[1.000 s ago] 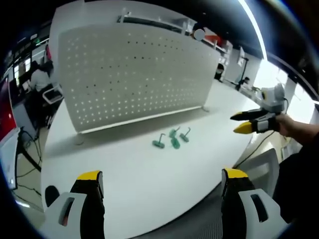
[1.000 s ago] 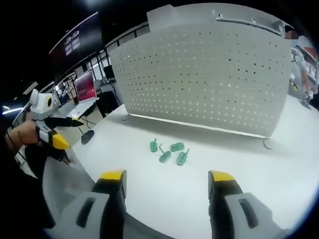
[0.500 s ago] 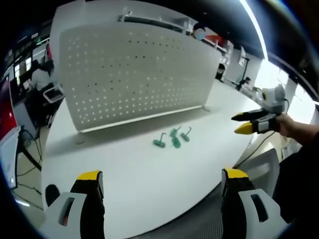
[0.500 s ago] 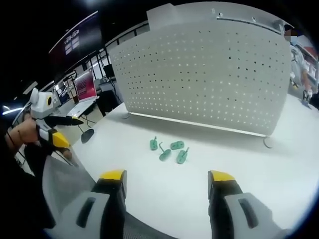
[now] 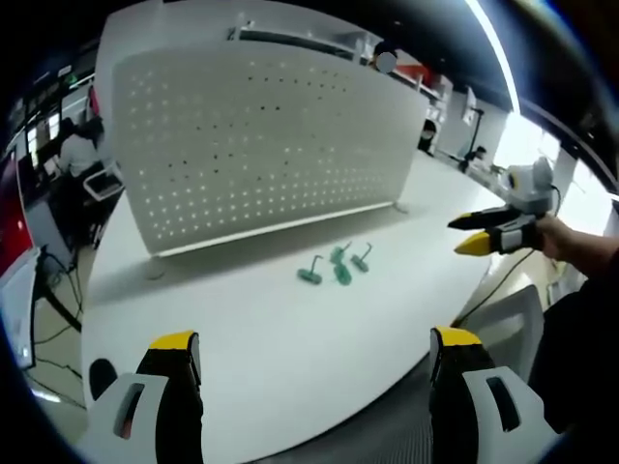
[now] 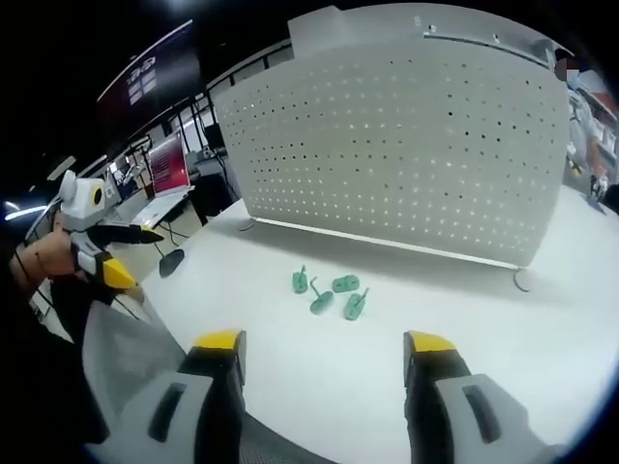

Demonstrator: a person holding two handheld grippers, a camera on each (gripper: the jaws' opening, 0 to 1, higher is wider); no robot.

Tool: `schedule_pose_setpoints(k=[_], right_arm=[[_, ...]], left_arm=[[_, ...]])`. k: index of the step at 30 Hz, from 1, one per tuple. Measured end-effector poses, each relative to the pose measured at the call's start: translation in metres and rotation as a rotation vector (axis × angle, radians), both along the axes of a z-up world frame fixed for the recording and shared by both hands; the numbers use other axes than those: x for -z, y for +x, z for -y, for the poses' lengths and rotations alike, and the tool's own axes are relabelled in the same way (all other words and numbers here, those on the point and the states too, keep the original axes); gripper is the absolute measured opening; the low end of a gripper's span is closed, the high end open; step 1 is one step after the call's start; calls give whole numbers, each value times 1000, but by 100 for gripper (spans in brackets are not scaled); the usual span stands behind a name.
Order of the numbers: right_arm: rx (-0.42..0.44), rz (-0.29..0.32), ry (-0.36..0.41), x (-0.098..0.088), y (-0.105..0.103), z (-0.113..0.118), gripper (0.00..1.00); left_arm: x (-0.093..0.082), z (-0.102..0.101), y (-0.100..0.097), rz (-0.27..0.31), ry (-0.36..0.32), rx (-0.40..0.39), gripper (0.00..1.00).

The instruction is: Insert the hook assembly into the mounting plate slot until the hook locks in place.

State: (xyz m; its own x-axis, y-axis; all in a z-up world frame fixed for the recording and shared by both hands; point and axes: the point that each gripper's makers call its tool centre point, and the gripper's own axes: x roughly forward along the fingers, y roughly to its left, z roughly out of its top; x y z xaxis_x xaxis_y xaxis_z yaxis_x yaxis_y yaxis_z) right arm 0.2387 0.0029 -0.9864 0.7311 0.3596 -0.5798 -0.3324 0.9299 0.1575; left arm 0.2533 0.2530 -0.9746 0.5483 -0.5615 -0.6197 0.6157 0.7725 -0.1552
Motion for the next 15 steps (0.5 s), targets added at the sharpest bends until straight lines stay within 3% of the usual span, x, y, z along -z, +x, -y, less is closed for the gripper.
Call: schedule_pose_setpoints(k=[15], right_arm=[[-10,-8,-1,4,4,0,62]], left_arm=[[2,-1,0,-3,11,4,100]])
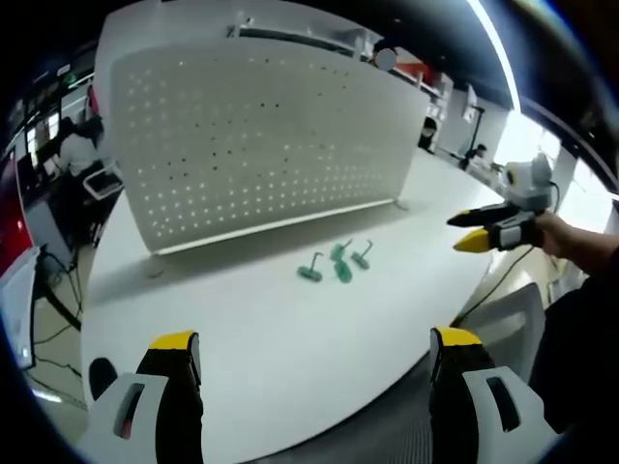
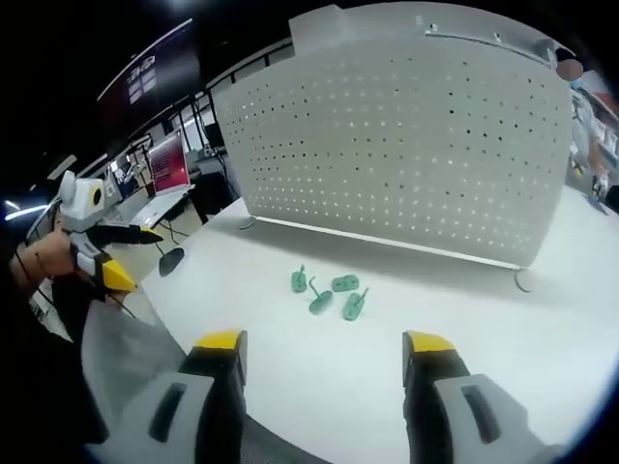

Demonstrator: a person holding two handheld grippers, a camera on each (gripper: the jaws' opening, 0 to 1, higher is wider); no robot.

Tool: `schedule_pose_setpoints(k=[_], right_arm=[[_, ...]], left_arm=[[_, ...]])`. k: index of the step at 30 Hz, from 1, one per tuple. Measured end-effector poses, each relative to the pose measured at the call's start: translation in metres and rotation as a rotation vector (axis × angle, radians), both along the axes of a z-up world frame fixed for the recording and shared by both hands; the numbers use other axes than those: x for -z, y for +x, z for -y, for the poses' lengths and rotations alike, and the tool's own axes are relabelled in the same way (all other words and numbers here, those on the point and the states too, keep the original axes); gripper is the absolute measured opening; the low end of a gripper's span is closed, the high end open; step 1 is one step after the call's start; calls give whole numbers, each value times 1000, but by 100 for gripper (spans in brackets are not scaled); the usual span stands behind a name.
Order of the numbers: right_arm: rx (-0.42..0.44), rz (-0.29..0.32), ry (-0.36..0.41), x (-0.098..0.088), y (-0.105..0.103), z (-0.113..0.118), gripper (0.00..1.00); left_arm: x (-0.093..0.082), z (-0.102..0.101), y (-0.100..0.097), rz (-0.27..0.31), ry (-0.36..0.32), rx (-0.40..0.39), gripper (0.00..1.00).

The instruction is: Insert the hook assembly into the mounting plate slot until the hook locks in place.

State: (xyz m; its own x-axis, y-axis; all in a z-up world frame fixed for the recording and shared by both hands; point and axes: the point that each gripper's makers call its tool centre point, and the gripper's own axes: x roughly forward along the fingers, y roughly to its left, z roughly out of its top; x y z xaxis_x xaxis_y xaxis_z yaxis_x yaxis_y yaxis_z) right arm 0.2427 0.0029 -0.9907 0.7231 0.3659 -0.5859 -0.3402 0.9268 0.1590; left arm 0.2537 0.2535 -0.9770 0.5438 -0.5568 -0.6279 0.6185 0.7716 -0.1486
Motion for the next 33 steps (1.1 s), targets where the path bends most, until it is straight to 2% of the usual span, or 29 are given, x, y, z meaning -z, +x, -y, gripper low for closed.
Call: schedule_pose_setpoints(k=[5,13,33], right_arm=[[-21,-20,-12,13,4,-2,61],[-27,-40,28,28,21,-7,58],[-68,-135,32,85,85,-18,38]], left_arm=[[1,-1,1,-2,-6,-6,100],[3,-1,1,-10,-6,-1,100],[12,-6,-1,-39,4,-3,100]])
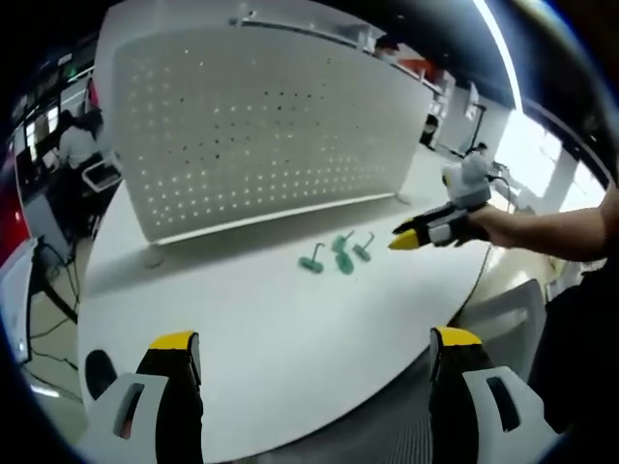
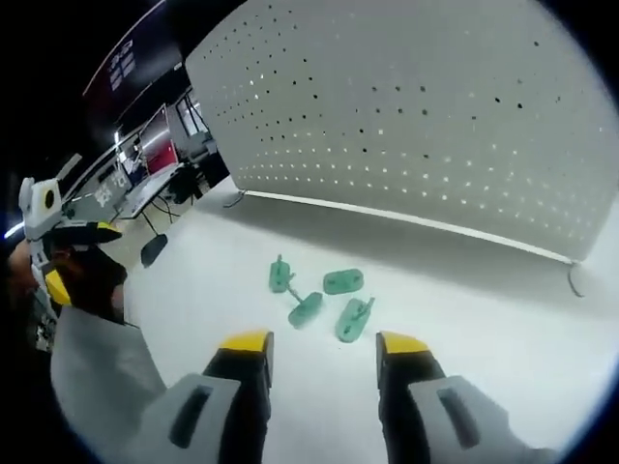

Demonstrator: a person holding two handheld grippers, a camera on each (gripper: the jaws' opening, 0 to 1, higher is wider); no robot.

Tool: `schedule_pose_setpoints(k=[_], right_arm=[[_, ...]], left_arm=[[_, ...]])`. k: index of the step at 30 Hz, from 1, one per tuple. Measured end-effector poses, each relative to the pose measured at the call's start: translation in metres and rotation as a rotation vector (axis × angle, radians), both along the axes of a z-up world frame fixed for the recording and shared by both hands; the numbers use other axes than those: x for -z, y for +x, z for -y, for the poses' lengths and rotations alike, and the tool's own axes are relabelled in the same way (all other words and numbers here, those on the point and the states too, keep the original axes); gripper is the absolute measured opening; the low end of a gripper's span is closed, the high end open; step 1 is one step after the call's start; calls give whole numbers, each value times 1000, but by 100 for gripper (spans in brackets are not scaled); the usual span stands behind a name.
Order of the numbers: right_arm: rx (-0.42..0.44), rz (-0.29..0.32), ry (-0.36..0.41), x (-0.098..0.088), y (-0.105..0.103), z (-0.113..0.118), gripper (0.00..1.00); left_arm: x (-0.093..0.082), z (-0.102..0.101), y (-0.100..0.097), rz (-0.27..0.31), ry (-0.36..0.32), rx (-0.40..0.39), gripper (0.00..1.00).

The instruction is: Insert the hook assembly into the mounting plate slot until the hook locks in place.

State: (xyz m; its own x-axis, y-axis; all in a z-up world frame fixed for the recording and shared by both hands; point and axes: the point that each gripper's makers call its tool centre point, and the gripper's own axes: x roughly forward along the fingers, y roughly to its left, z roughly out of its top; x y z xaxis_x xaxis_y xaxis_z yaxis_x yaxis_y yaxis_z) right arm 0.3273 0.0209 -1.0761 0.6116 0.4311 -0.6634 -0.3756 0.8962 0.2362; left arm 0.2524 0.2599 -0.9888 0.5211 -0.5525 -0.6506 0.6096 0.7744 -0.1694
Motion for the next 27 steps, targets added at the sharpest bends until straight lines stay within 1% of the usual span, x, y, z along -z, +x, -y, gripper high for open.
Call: schedule_pose_setpoints(k=[2,4,8,11,15,19,23,27], right_arm=[[10,-26,10,6,5,-1,37],[23,-38,14,12,12,0,36],[24,-61,-16,24,21,4,31],[40,-76,-4,28,30,5,27],[49,-103,-11,35,37,6,20],[63,-132,-2,39,39,6,14],[72,-150,-10,44,41,7,8],[92,-179,-2,50,40,9,5]], left_arm=[[1,-1,0,-3,2,-1,100],[2,-2,0,-6,2,-3,100],[4,-4,1,-13,6,-7,100],[5,-5,2,-16,6,-12,100],[8,-5,4,-23,5,-16,100],[10,-5,5,-29,6,-17,100],[10,-5,6,-30,6,-18,100],[9,-4,7,-29,5,-16,100]])
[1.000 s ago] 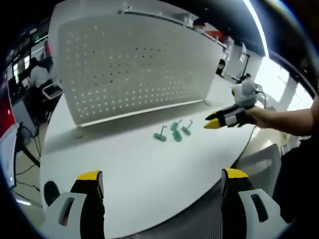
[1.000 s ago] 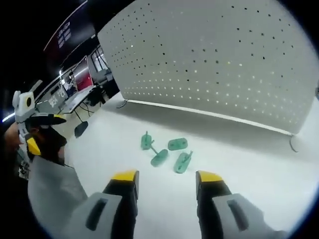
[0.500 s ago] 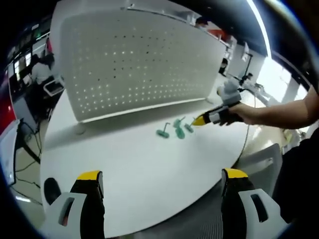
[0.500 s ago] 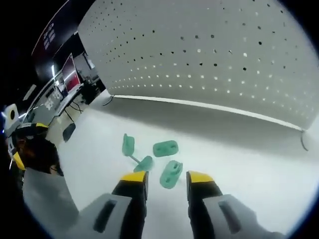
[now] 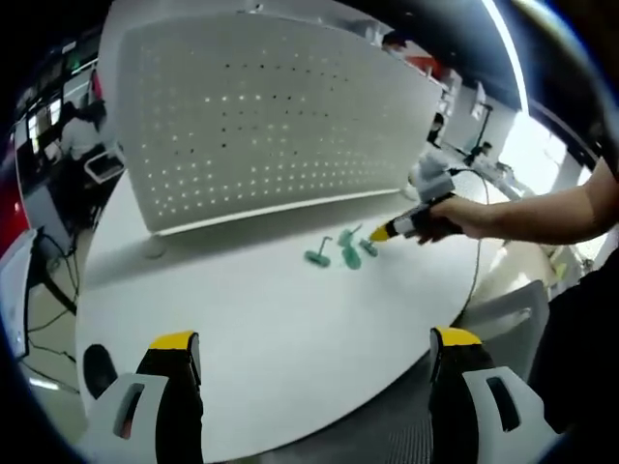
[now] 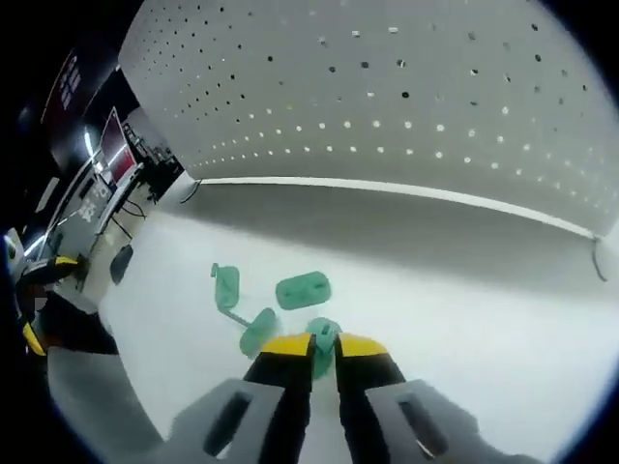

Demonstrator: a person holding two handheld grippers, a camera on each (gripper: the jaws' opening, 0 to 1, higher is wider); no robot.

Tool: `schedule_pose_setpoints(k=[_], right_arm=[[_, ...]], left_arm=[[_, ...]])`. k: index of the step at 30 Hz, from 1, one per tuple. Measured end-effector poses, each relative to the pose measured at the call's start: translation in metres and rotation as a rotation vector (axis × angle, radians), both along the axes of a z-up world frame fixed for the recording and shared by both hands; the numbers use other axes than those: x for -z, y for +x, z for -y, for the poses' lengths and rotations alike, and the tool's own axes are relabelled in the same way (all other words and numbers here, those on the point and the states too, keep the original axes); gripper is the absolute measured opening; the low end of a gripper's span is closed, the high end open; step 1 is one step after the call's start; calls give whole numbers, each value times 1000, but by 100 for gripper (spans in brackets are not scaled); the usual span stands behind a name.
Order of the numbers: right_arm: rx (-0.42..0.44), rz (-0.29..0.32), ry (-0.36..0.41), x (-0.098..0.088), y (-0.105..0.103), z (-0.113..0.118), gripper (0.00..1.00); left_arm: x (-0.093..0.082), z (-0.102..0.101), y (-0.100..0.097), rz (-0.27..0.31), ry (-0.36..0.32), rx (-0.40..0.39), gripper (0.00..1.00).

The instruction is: Insert the hook assembly into the mounting plate slot until the hook locks in place.

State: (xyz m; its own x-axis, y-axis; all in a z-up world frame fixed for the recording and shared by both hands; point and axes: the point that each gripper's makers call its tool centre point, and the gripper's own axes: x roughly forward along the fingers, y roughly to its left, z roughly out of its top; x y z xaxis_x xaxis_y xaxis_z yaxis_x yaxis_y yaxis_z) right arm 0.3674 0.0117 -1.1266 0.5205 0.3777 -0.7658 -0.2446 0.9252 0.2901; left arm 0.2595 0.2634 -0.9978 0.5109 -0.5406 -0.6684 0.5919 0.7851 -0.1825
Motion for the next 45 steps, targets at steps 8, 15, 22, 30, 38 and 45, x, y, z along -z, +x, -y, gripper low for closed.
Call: schedule_pose_setpoints(k=[8,15,22,30,38,45], right_arm=[[116,-44,80,3,1,1,1],[115,-34,69,1,2,1,0],[104,-7,53,-8,3,3,0],[101,93,54,-43,9,6,0],[98,200,107,-86,9,-6,0],[82,298,201,-131,-1,-33,0]], left_arm=[[2,2,-1,-9,-1,6,100],[0,4,-1,-8,-2,13,100],[-5,2,4,4,-10,4,100],[-11,5,7,13,-33,-6,100],[-20,17,16,23,-79,-22,98],[-27,34,25,22,-124,-23,89]])
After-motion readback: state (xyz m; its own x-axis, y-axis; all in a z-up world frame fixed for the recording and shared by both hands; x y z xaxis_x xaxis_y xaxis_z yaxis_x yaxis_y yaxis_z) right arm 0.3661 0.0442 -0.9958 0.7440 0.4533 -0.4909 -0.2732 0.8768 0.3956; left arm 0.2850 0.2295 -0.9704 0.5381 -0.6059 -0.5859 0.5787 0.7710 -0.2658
